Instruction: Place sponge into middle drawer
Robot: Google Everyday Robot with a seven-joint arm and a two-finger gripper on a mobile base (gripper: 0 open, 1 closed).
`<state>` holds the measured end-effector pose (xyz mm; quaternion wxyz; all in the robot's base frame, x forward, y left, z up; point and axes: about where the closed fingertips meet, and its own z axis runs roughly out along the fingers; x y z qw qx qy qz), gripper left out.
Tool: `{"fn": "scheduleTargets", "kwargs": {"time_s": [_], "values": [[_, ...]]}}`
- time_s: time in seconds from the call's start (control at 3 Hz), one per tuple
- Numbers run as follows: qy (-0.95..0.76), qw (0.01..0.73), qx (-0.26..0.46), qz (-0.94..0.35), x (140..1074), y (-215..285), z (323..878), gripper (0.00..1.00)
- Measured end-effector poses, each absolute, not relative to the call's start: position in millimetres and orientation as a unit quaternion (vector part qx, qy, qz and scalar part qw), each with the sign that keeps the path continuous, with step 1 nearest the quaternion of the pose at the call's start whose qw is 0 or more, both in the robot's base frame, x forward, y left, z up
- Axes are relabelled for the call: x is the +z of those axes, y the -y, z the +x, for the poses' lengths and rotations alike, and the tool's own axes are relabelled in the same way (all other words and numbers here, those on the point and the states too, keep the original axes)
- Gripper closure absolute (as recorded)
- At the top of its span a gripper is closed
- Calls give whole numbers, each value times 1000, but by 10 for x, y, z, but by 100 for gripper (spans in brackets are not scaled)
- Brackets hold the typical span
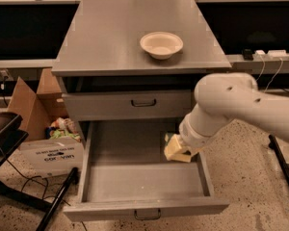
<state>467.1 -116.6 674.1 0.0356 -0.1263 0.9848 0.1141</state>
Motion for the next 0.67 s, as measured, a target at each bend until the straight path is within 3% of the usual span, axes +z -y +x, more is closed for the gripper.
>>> {"fn": "scheduleTargets", "kwargs": {"time_s": [0.67], "values": [[-994,49,-23,-93,5533,1558,5258,100]]}}
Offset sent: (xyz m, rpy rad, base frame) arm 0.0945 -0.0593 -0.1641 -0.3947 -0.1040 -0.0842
